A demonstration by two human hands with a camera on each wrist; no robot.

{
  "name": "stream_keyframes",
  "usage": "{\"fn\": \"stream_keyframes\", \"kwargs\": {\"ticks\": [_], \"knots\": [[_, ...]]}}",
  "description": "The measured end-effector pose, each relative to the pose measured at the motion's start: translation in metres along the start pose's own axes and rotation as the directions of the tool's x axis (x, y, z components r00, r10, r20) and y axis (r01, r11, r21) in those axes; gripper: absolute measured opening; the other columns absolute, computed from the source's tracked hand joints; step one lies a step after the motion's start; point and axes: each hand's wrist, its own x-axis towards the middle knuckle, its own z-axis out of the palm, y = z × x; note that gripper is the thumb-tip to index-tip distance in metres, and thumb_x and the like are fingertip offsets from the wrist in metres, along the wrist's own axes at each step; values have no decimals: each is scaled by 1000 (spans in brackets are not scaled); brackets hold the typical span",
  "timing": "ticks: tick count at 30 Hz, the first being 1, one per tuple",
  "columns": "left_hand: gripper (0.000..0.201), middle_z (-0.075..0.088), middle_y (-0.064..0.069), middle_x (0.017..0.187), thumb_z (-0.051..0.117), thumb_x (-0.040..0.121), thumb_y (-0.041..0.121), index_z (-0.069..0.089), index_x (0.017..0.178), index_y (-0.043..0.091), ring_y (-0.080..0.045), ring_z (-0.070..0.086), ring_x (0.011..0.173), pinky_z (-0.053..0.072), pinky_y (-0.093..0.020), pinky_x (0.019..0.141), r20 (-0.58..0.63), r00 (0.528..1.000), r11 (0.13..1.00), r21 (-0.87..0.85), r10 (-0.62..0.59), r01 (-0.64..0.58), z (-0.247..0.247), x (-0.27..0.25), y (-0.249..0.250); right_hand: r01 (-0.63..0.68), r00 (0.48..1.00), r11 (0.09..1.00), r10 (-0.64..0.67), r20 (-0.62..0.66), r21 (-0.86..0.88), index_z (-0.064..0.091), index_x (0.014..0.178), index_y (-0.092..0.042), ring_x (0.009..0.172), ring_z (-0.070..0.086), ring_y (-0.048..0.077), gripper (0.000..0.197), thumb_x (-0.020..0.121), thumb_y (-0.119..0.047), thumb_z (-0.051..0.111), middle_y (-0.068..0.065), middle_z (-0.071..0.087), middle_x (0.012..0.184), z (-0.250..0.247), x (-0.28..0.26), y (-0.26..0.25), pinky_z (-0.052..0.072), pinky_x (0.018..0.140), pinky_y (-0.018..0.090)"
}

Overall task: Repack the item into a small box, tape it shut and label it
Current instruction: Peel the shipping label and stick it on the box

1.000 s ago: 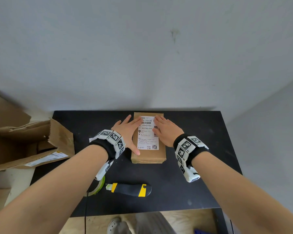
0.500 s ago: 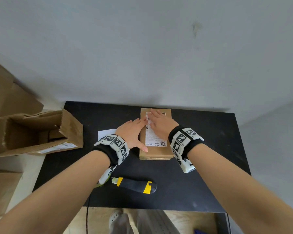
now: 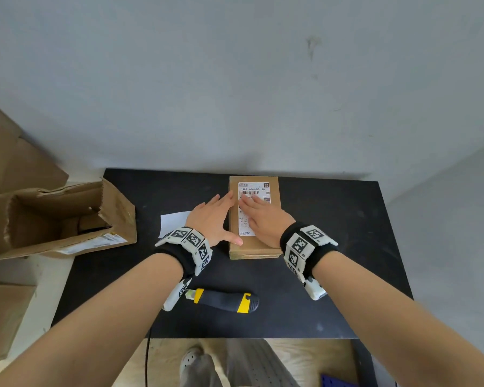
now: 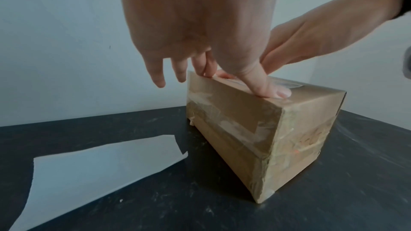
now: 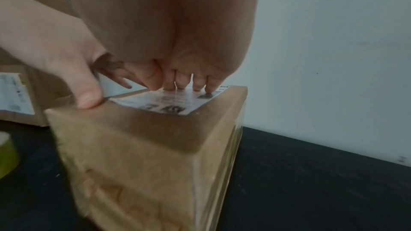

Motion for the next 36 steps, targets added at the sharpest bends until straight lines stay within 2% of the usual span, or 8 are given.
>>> {"fn": "stream_keyframes", "kwargs": {"ticks": [5, 7, 9, 12, 18, 22, 29, 36], "knots": [[103, 0, 8, 159, 67, 76, 56, 7, 151, 20, -16, 5, 146, 17, -40, 117, -2, 1000, 1000, 6, -2, 2, 4, -4, 0, 71, 995, 993, -77, -60, -91, 14, 149, -4, 147, 1, 26, 52, 102, -18, 32, 8, 2, 159, 24, -23, -13, 0, 117, 33], [99, 5, 8, 159, 67, 76, 56, 12, 151, 20, -16, 9, 146, 20, -40, 115, -39, 999, 1000, -8, 4, -4, 8, -7, 0, 65, 989, 995, -54, -136, 81, 21, 149, -8, 147, 5, 25, 51, 101, -16, 34, 7, 10, 159, 34, -32, -19, 1, 118, 33], [93, 12, 9, 158, 67, 77, 54, 17, 149, 23, -17, 13, 145, 25, -40, 113, -78, 997, 999, -28, 17, -19, 12, -10, 0, 69, 985, 985, -41, -170, 161, 18, 150, -11, 147, 5, 22, 52, 100, -16, 32, 4, 11, 158, 43, -38, -21, 1, 118, 31], [85, 16, 9, 157, 65, 80, 50, 19, 148, 28, -18, 17, 145, 33, -40, 108, -103, 995, 998, -56, 7, -12, 16, -16, 2, 85, 984, 996, -79, -157, 29, 8, 151, -11, 147, 2, 20, 54, 101, -18, 29, 4, 5, 159, 56, -49, -16, -4, 115, 24], [81, 15, 6, 158, 61, 85, 46, 16, 149, 26, -18, 17, 145, 35, -41, 107, -82, 996, 998, -60, -28, 23, 19, -23, 9, -96, 978, 994, 104, -181, 50, 3, 151, -15, 147, 1, 14, 52, 103, -25, 22, 0, 1, 159, 63, -74, 5, 1, 117, 27], [87, 6, 6, 159, 60, 85, 48, 8, 151, 24, -17, 9, 146, 32, -40, 110, -8, 1000, 997, -71, -12, 12, 19, -23, 6, -154, 970, 986, 164, -177, 70, 1, 151, -12, 147, -1, 14, 54, 102, -28, 19, 1, -1, 159, 64, -71, -11, 1, 118, 29], [90, 4, 6, 159, 60, 85, 49, 6, 151, 22, -16, 6, 146, 30, -39, 112, 24, 1000, 999, -35, -2, 2, 15, -23, 3, -2, 991, 997, 12, -132, 75, 3, 151, -15, 147, -3, 16, 52, 103, -27, 19, -1, -1, 159, 58, -46, -35, -1, 118, 31], [91, 3, 8, 159, 61, 83, 51, 7, 151, 23, -16, 5, 146, 32, -40, 112, 16, 1000, 1000, -3, 5, -5, 17, -19, 2, 79, 987, 997, -76, -144, 13, 7, 151, -14, 147, 1, 14, 53, 101, -21, 26, 0, 3, 159, 60, -68, -19, -8, 111, 20]]}}
